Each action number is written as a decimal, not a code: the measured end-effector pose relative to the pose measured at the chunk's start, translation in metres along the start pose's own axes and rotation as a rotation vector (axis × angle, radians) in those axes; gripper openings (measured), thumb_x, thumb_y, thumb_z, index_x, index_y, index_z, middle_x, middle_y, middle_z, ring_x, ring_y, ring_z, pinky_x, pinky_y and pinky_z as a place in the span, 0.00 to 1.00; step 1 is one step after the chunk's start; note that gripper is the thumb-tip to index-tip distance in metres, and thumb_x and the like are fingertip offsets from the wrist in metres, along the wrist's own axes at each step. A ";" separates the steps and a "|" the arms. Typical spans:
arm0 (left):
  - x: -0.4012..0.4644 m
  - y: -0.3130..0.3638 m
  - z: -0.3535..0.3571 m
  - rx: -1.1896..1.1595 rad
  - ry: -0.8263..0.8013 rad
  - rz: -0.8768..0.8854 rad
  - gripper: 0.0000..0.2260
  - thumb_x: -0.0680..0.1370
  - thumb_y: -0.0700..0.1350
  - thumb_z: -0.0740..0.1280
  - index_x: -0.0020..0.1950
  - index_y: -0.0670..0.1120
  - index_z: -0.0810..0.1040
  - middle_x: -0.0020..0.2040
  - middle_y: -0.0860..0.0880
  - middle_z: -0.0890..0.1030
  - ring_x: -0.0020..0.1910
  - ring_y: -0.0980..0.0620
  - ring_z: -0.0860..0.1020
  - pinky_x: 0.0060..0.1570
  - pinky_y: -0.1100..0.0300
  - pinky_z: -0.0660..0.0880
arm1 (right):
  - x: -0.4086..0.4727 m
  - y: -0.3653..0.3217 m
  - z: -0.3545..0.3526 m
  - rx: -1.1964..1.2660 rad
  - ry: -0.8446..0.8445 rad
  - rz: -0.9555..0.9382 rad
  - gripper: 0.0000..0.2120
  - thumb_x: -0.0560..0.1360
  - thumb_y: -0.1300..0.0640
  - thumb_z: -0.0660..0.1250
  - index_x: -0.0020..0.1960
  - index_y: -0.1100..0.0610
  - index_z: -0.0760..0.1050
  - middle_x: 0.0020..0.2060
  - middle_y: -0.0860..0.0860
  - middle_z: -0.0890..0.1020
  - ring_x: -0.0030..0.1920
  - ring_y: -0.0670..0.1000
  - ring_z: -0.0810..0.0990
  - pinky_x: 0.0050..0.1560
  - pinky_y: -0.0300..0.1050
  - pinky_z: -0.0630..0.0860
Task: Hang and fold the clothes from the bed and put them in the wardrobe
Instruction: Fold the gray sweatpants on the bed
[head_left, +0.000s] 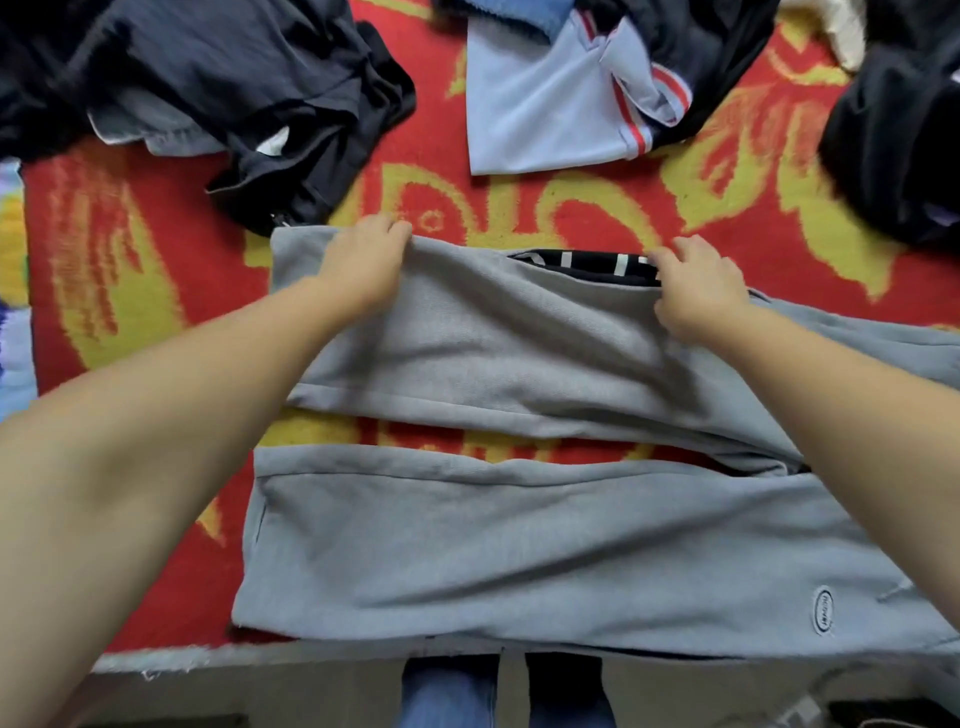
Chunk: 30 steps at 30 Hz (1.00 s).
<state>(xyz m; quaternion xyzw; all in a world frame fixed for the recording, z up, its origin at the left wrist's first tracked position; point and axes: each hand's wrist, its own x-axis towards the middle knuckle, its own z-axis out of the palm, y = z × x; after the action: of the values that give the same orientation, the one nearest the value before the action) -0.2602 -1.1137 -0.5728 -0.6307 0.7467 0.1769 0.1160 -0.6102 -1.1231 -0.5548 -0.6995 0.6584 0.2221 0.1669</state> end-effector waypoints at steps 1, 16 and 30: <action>0.009 -0.003 0.002 0.045 -0.020 -0.028 0.17 0.73 0.34 0.62 0.62 0.39 0.70 0.61 0.38 0.71 0.61 0.39 0.69 0.56 0.45 0.68 | 0.006 0.003 0.005 -0.031 -0.036 0.045 0.25 0.75 0.63 0.61 0.71 0.58 0.63 0.71 0.60 0.63 0.75 0.59 0.54 0.72 0.62 0.57; -0.095 -0.048 -0.082 -0.016 0.299 0.401 0.10 0.71 0.47 0.58 0.33 0.42 0.69 0.29 0.43 0.73 0.25 0.43 0.75 0.27 0.61 0.59 | -0.085 0.076 -0.051 0.433 0.222 -0.111 0.19 0.72 0.63 0.69 0.61 0.57 0.70 0.44 0.54 0.75 0.43 0.55 0.74 0.47 0.50 0.70; -0.307 -0.014 0.078 0.276 -0.546 0.077 0.07 0.74 0.52 0.66 0.49 0.51 0.73 0.50 0.50 0.77 0.52 0.48 0.76 0.47 0.55 0.73 | -0.293 0.034 0.078 0.236 -0.474 -0.345 0.15 0.79 0.55 0.62 0.65 0.53 0.75 0.60 0.52 0.79 0.61 0.55 0.75 0.58 0.46 0.69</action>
<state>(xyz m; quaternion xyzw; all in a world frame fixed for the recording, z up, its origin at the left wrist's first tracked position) -0.1962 -0.8071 -0.5240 -0.5091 0.7283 0.2412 0.3902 -0.6610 -0.8367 -0.4632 -0.7054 0.4942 0.2693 0.4308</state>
